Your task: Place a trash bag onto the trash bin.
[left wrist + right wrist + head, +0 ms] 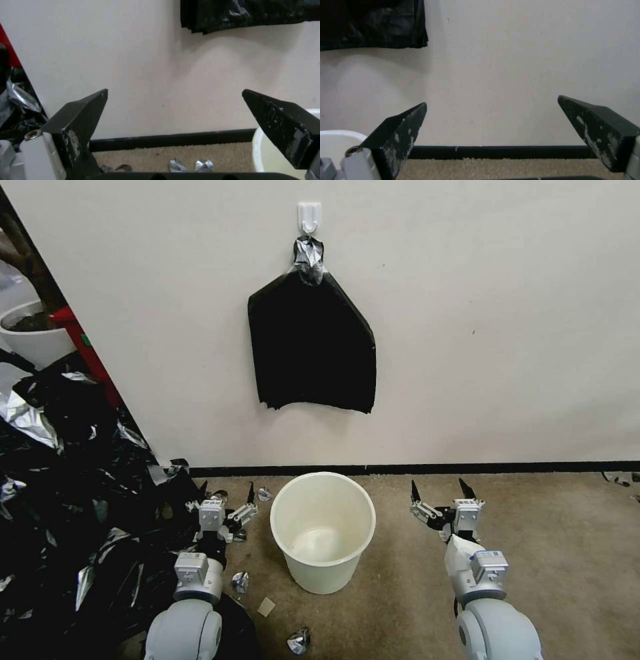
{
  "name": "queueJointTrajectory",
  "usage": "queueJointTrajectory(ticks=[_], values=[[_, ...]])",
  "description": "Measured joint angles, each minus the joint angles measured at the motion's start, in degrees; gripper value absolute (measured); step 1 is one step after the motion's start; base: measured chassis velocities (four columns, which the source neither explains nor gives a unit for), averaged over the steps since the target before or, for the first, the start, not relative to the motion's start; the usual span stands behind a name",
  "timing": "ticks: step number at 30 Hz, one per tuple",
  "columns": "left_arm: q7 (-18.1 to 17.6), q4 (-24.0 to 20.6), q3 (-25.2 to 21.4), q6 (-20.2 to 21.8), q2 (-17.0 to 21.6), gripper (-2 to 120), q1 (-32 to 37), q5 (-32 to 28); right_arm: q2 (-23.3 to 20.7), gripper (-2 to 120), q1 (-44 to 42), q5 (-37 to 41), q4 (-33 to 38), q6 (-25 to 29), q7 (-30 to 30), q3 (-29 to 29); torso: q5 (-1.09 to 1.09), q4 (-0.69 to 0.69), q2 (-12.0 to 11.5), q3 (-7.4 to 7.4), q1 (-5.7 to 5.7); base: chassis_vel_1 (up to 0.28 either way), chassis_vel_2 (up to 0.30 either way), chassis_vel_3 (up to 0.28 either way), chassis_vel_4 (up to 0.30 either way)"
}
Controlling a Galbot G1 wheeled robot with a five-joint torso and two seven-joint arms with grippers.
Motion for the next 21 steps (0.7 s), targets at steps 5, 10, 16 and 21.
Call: queueJointTrajectory(ticks=[5, 10, 16, 21], values=[[-1.7, -2.1, 1.21, -0.29, -0.95, 100, 1.15, -4.63, -2.21, 100, 1.15, 2.35, 1.38, 2.81, 4.46, -1.69, 0.01, 0.0, 0.0, 0.0, 0.0, 0.0, 0.0, 0.0, 0.0], [-2.85, -5.09, 1.88, -4.81, -3.1, 100, 3.11, -7.96, -6.3, 100, 3.28, 6.74, 3.98, 8.23, 12.66, -4.76, -0.01, 0.01, 0.0, 0.0, 0.0, 0.0, 0.0, 0.0, 0.0], [-1.86, -5.58, 0.73, -8.56, -3.27, 100, 3.82, -3.11, -6.65, 100, 4.76, 4.41, 2.5, 12.87, 9.24, -3.92, 0.01, 0.0, 0.0, 0.0, 0.0, 0.0, 0.0, 0.0, 0.0], [-1.79, -5.18, -0.03, -10.52, -2.17, 100, 3.68, -2.63, -6.45, 100, 6.07, 4.79, 0.07, 14.73, 7.52, -4.2, 0.01, 0.0, 0.0, 0.0, 0.0, 0.0, 0.0, 0.0, 0.0]])
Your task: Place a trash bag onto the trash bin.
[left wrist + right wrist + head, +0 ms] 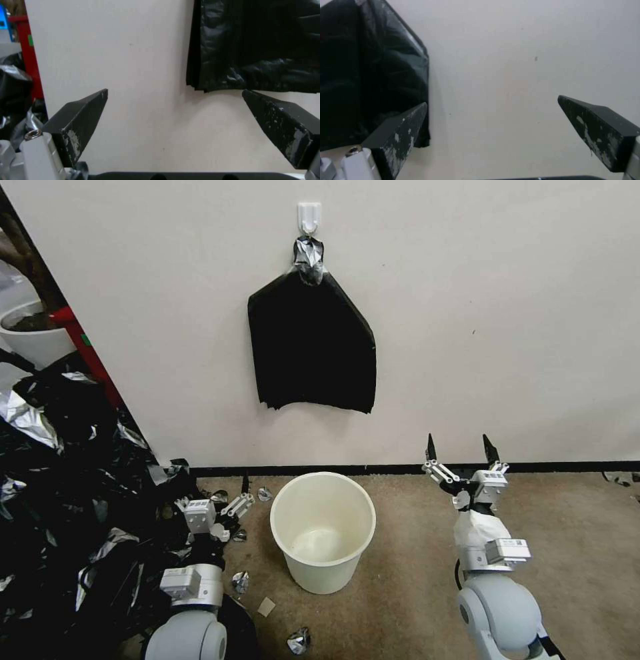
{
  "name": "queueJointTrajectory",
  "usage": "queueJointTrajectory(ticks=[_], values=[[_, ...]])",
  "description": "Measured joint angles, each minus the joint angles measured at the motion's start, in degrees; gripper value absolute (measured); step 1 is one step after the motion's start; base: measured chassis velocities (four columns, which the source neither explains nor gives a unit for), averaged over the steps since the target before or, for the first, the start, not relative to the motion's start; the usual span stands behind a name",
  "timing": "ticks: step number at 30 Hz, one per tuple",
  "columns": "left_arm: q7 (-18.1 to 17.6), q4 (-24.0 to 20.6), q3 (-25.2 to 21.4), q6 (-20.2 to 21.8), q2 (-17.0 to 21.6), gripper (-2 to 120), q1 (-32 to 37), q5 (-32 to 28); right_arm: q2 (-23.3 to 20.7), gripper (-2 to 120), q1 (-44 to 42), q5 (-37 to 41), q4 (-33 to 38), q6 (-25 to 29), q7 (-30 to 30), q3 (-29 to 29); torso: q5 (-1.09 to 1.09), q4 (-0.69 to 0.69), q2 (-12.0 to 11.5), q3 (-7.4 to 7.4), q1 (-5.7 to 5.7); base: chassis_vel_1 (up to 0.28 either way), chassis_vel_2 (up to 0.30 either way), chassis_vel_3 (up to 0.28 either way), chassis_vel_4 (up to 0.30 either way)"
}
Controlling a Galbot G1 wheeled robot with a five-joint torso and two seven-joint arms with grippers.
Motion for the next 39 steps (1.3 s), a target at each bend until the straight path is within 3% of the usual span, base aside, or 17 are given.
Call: queueJointTrajectory(ticks=[8, 11, 13, 14, 16, 18, 19, 21, 25, 34, 39], values=[[0.69, 1.11, 0.7, -0.8, 0.4, 100, -1.2, 1.88, 0.47, 100, 2.5, 1.04, -3.0, 1.14, -2.01, -1.24, -0.01, -0.01, 0.0, 0.0, 0.0, 0.0, 0.0, 0.0, 0.0], [0.76, 1.4, 0.88, -0.8, 0.51, 100, -1.31, 1.7, -0.3, 100, 5.14, 4.88, -3.95, 0.29, -2.22, -3.39, -0.02, -0.01, 0.0, 0.0, 0.0, 0.0, 0.0, 0.0, 0.0], [0.76, 1.72, 1.04, -0.8, 0.59, 100, -1.3, 0.97, -1.47, 100, 9.51, 13.19, -5.7, -0.07, -2.49, -7.71, 0.0, -0.01, 0.0, 0.01, 0.0, 0.0, 0.0, 0.0, 0.0], [0.76, 1.72, 1.04, -0.8, 0.59, 100, -1.3, 0.97, -1.47, 100, 9.51, 13.19, -5.7, -0.07, -2.49, -7.71, 0.0, -0.01, 0.0, 0.01, 0.0, 0.0, 0.0, 0.0, 0.0], [0.75, 2.04, 1.31, -0.8, 0.6, 100, -1.08, 0.65, -2.2, 100, 17.82, 30.51, -9.34, 1.23, -2.51, -15.23, -0.02, 0.0, 0.0, 0.01, 0.0, 0.0, 0.0, 0.0, 0.0], [0.75, 2.08, 1.51, -0.74, 0.49, 100, -0.85, 0.9, -1.17, 100, 27.1, 41.89, -14.99, 4.73, -2.75, -20.59, -0.01, 0.03, 0.0, 0.01, 0.0, 0.0, 0.0, 0.0, 0.0], [0.75, 2.08, 1.51, -0.74, 0.49, 100, -0.85, 0.9, -1.17, 100, 27.1, 41.89, -14.99, 4.73, -2.75, -20.59, -0.01, 0.03, 0.0, 0.01, 0.0, 0.0, 0.0, 0.0, 0.0], [0.77, 1.52, 1.44, -0.63, 0.3, 100, -0.38, 1.44, 0.69, 100, 36.57, 51.92, -22.17, 7.29, -5.22, -24.18, -0.02, 0.03, -0.01, 0.02, 0.0, 0.0, 0.0, 0.0, 0.0], [0.81, 0.24, 0.46, -0.56, 0.4, 100, 0.59, 1.55, 3.93, 100, 46.52, 60.88, -29.76, 8.2, -8.04, -26.31, -0.03, -0.01, 0.0, 0.01, 0.0, 0.0, 0.0, 0.0, 0.0], [0.82, -0.92, -0.52, -0.7, 0.57, 100, 1.84, 1.55, 10.11, 100, 58.22, 64.91, -37.44, 8.49, -12.82, -28.08, -0.02, 0.0, 0.0, 0.0, 0.0, 0.0, 0.0, 0.0, 0.0], [0.8, -0.93, -0.83, -0.86, 0.75, 100, 1.92, 1.56, 11.77, 100, 59.92, 64.09, -39.05, 8.47, -13.01, -28.53, -0.02, 0.0, 0.0, 0.01, 0.0, 0.0, 0.0, 0.0, 0.0]])
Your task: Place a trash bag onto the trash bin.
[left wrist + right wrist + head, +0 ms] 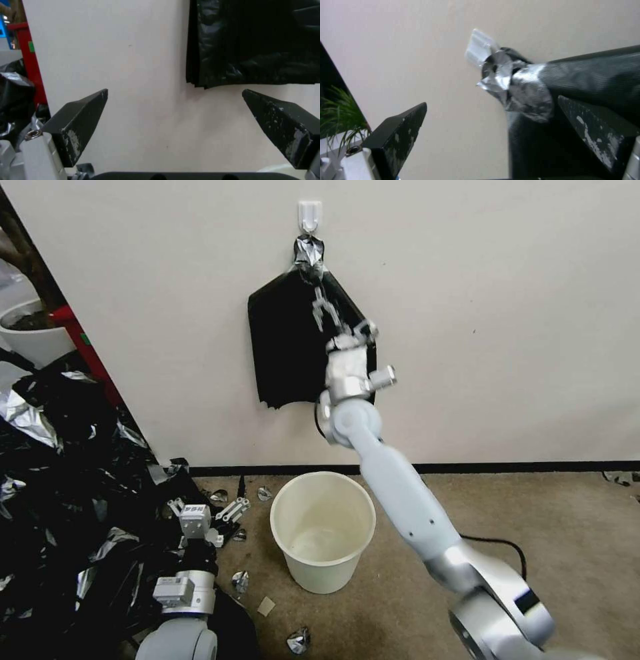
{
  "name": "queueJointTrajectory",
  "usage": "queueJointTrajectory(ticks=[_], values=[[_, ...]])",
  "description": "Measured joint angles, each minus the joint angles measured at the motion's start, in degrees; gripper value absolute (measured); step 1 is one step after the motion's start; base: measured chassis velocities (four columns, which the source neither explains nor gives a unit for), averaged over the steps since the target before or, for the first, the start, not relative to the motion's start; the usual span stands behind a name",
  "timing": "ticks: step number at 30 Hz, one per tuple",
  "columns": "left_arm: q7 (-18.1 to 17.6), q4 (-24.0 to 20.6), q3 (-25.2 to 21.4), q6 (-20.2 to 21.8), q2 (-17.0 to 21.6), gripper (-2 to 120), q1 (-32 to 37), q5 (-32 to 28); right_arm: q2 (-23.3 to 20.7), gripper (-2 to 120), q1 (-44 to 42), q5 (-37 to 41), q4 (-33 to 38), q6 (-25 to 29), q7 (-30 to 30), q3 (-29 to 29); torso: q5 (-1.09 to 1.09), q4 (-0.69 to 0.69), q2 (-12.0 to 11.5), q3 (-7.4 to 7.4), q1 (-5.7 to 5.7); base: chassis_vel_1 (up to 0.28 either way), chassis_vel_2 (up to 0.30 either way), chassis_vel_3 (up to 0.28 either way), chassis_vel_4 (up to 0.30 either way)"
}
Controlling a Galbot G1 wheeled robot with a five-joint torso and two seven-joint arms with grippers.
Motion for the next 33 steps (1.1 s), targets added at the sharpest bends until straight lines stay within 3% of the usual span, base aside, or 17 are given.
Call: queueJointTrajectory(ticks=[26, 31, 33], values=[[-0.22, 0.15, -1.01, -0.92, 0.59, 100, 0.17, 0.57, 0.89, 99, 3.07, -3.05, -4.55, -0.59, -2.43, 1.34, 0.02, -0.01, 0.0, 0.0, 0.0, 0.0, 0.0, 0.0, 0.0], [-0.28, 0.16, -0.98, -1.13, -0.01, 100, 0.43, 1.11, 1.01, 87, 3.63, -1.59, -4.65, -0.74, -3.58, 1.29, 0.02, 0.0, 0.0, 0.0, 0.0, 0.0, 0.0, 0.0, 0.0], [-0.3, 0.19, -0.92, -1.27, -0.31, 100, 0.57, 1.43, 1.01, 77, 4.02, -1.37, -4.96, -0.83, -3.91, 1.27, 0.02, -0.01, 0.0, 0.0, 0.0, 0.0, 0.0, 0.0, 0.0]])
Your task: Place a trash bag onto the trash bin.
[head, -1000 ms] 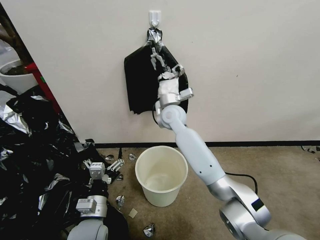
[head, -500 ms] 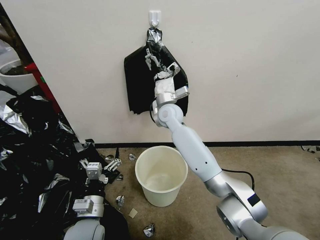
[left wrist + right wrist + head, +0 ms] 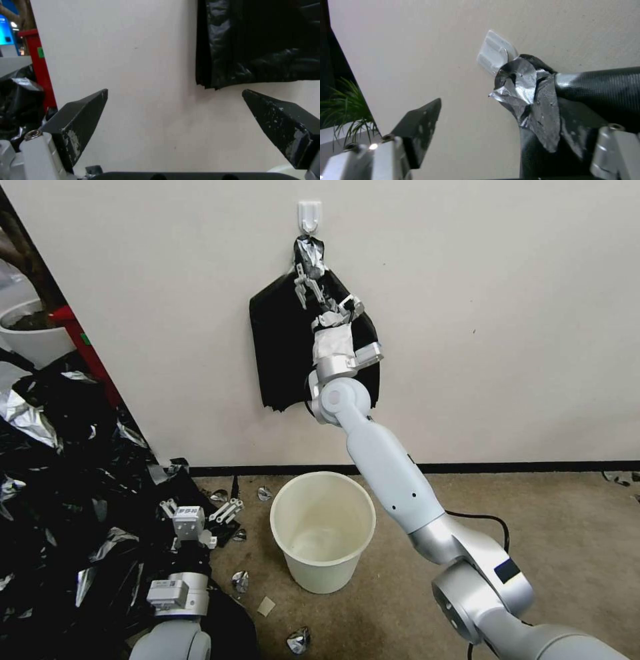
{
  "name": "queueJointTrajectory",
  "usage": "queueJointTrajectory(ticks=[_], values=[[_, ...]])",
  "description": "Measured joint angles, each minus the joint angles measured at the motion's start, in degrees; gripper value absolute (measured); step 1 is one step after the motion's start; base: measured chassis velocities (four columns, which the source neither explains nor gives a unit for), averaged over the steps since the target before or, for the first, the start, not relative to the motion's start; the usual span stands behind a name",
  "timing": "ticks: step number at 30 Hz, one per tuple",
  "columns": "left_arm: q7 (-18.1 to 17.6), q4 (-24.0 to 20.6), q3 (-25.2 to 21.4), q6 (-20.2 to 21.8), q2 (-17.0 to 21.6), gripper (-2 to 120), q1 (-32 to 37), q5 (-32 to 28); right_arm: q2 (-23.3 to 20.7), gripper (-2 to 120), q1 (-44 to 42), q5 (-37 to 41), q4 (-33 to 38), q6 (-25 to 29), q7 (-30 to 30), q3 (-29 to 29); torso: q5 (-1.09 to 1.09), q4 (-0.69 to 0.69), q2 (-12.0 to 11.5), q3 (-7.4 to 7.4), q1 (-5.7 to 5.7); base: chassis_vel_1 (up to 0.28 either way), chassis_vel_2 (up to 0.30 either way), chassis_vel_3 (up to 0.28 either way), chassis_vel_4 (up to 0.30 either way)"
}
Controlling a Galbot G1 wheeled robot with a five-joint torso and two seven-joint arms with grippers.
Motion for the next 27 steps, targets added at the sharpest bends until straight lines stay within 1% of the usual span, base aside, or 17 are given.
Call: queueJointTrajectory(ticks=[1, 2, 3, 4, 6, 13, 15, 16, 17, 18, 19, 20, 21, 24, 25, 26, 27], values=[[-0.01, 0.01, 0.05, -0.04, -0.12, 100, 0.09, 0.13, -0.01, 72, 0.15, 0.02, -0.32, -0.04, -0.13, 0.01, 0.0, 0.0, 0.0, 0.0, 0.0, 0.0, 0.0, 0.0, 0.0], [-0.01, 0.01, 0.05, -0.04, -0.12, 100, 0.09, 0.13, -0.01, 72, 0.15, 0.02, -0.32, -0.04, -0.13, 0.01, 0.0, 0.0, 0.0, 0.0, 0.0, 0.0, 0.0, 0.0, 0.0], [-0.02, 0.01, 0.1, -0.07, -0.21, 100, 0.15, 0.22, -0.01, 68, 0.23, 0.02, -0.53, -0.07, -0.2, 0.03, 0.0, 0.0, 0.0, 0.0, 0.0, 0.0, 0.0, 0.0, 0.0], [-0.03, 0.02, 0.16, -0.13, -0.34, 100, 0.26, 0.4, -0.03, 62, 0.36, 0.02, -1.02, -0.12, -0.36, 0.14, 0.0, 0.0, 0.0, 0.0, 0.0, 0.0, 0.0, 0.0, 0.0], [-0.04, 0.02, 0.17, -0.2, -0.44, 100, 0.31, 0.56, -0.04, 54, 0.54, 0.03, -1.7, -0.24, -0.66, 0.33, 0.0, 0.0, 0.0, 0.0, 0.0, 0.0, 0.0, 0.0, 0.0], [-0.07, 0.2, 0.18, -0.27, -0.48, 100, 0.36, 0.72, -0.06, 51, 1.13, -0.07, -3.3, -0.3, -1.52, 0.85, 0.0, 0.0, 0.0, 0.0, 0.0, 0.0, 0.0, 0.0, 0.0], [-0.08, 0.44, 0.18, -0.39, -0.49, 100, 0.37, 0.73, -0.08, 43, 1.28, -0.21, -3.62, -0.32, -1.89, 1.01, 0.0, 0.0, 0.0, 0.0, 0.0, 0.0, 0.0, 0.0, 0.0], [-0.08, 0.57, 0.18, -0.48, -0.49, 100, 0.37, 0.74, -0.08, 37, 1.28, -0.28, -3.64, -0.34, -2.03, 1.01, 0.0, 0.0, 0.0, 0.0, 0.0, 0.0, 0.0, 0.0, 0.0], [-0.09, 0.67, 0.18, -0.52, -0.5, 100, 0.37, 0.74, -0.09, 34, 1.29, -0.38, -3.65, -0.35, -2.15, 1.01, 0.0, 0.0, 0.0, 0.0, 0.0, 0.0, 0.0, 0.0, 0.0], [-0.09, 0.67, 0.18, -0.52, -0.5, 100, 0.37, 0.74, -0.09, 34, 1.29, -0.38, -3.65, -0.35, -2.15, 1.01, 0.0, 0.0, 0.0, 0.0, 0.0, 0.0, 0.0, 0.0, 0.0], [-0.1, 0.75, 0.2, -0.59, -0.5, 100, 0.37, 0.74, -0.09, 27, 1.28, -0.46, -3.67, -0.36, -2.25, 1.04, 0.0, 0.0, 0.0, 0.0, 0.0, 0.0, 0.0, 0.0, 0.0], [-0.1, 0.75, 0.2, -0.59, -0.5, 100, 0.37, 0.74, -0.09, 27, 1.28, -0.46, -3.67, -0.36, -2.25, 1.04, 0.0, 0.0, 0.0, 0.0, 0.0, 0.0, 0.0, 0.0, 0.0], [-0.11, 0.89, 0.22, -0.65, -0.5, 100, 0.35, 0.74, -0.1, 21, 1.28, -0.52, -3.68, -0.37, -2.38, 1.17, 0.0, 0.0, 0.0, 0.0, 0.0, 0.0, 0.0, 0.0, 0.0], [-0.13, 1.36, 0.27, -0.82, -0.44, 100, 0.29, 0.74, -0.11, 9, 1.24, -0.57, -3.68, -0.37, -3.18, 1.41, 0.0, 0.0, 0.0, 0.0, 0.0, 0.0, 0.0, 0.0, 0.0], [-0.13, 1.36, 0.27, -0.82, -0.44, 100, 0.29, 0.74, -0.11, 9, 1.24, -0.57, -3.68, -0.37, -3.18, 1.41, 0.0, 0.0, 0.0, 0.0, 0.0, 0.0, 0.0, 0.0, 0.0], [-0.15, 1.6, 0.27, -0.9, -0.4, 100, 0.24, 0.74, -0.11, 2, 1.11, -0.59, -3.65, -0.37, -3.79, 1.5, 0.0, 0.0, 0.0, 0.0, 0.0, 0.0, 0.0, 0.0, 0.0], [-0.16, 1.79, 0.31, -0.93, -0.37, 100, 0.2, 0.74, -0.11, 0, 0.97, -0.59, -3.54, -0.36, -4.23, 1.6, 0.0, 0.0, 0.0, 0.0, 0.0, 0.0, 0.0, 0.0, 0.0]])
